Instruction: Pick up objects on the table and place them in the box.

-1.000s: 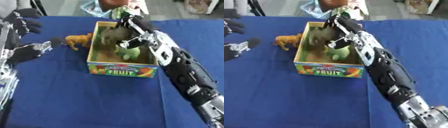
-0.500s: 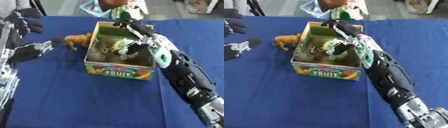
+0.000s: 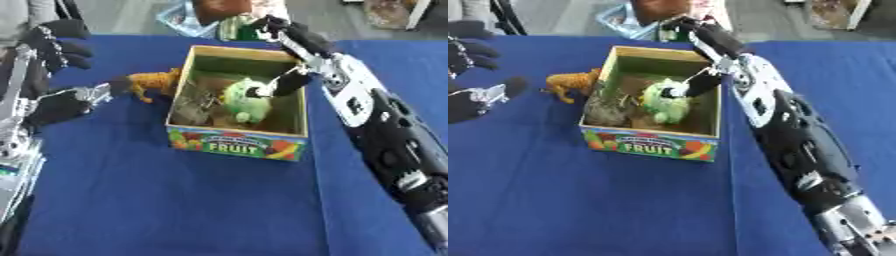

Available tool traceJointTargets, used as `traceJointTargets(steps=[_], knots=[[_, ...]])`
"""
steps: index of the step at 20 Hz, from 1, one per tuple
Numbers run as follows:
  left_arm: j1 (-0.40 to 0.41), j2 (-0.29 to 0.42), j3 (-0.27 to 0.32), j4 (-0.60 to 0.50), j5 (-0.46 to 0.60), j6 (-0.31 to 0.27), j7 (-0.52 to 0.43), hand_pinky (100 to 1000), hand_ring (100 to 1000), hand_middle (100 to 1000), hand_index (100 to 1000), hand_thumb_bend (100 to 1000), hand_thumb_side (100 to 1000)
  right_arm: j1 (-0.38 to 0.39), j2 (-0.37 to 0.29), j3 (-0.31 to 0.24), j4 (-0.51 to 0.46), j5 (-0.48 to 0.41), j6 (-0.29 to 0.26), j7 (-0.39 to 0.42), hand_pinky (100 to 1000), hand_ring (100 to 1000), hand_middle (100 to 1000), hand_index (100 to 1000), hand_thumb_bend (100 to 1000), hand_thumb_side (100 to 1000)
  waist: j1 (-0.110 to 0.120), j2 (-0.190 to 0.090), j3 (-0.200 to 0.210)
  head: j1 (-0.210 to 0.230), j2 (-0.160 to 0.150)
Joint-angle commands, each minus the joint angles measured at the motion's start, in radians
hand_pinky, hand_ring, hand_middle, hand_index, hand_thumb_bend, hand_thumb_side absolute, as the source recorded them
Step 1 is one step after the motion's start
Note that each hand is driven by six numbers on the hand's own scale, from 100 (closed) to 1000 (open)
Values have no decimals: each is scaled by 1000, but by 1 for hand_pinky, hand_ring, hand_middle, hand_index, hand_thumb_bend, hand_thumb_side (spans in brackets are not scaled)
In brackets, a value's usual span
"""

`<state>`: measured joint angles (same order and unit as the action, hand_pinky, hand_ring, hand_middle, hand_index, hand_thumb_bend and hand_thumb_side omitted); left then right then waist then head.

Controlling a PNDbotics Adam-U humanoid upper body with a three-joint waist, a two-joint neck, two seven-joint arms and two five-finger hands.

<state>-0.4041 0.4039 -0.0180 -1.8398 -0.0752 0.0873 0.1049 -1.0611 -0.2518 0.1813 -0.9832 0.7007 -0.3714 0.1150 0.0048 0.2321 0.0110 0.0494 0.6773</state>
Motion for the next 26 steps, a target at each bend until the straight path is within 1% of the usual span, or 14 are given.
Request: traceJointTargets(steps=[1,6,9,11,15,18,22,26], knots=[[-12,53,16,6,-5,3,11,602,634,667,772,851,240,4,-85,0,-104,-142,16,-25,701,800,828,905,634,289,2,-26,-10,20,8],[-54,130,13,65,-16,9,8,605,639,670,769,849,232,83,-221,-13,-277,-389,53,-92,638,750,781,879,597,280,-1,-33,-50,53,8],[-100,198,0,125,-41,16,-13,612,646,676,775,843,211,147,-302,-34,-381,-504,85,-123,619,733,759,864,585,277,0,-36,-74,70,8],[-138,245,-15,172,-73,16,-39,623,656,682,780,835,189,191,-346,-48,-442,-552,103,-132,615,728,753,860,580,276,2,-38,-92,81,9],[-230,321,-51,277,-182,1,-105,650,672,691,781,807,102,272,-406,-66,-537,-593,122,-127,613,728,752,862,576,275,8,-41,-124,100,10],[-299,358,-90,363,-299,-29,-173,698,708,714,794,789,100,331,-434,-84,-586,-612,130,-126,608,722,746,862,573,275,14,-43,-146,117,12],[-379,363,-126,484,-460,-89,-270,742,742,739,799,795,100,389,-456,-106,-620,-629,140,-136,605,718,743,862,572,276,20,-46,-168,133,17],[-437,343,-143,596,-570,-149,-355,758,749,741,800,794,100,427,-468,-123,-641,-640,146,-148,603,716,740,863,570,277,22,-47,-184,142,20]])
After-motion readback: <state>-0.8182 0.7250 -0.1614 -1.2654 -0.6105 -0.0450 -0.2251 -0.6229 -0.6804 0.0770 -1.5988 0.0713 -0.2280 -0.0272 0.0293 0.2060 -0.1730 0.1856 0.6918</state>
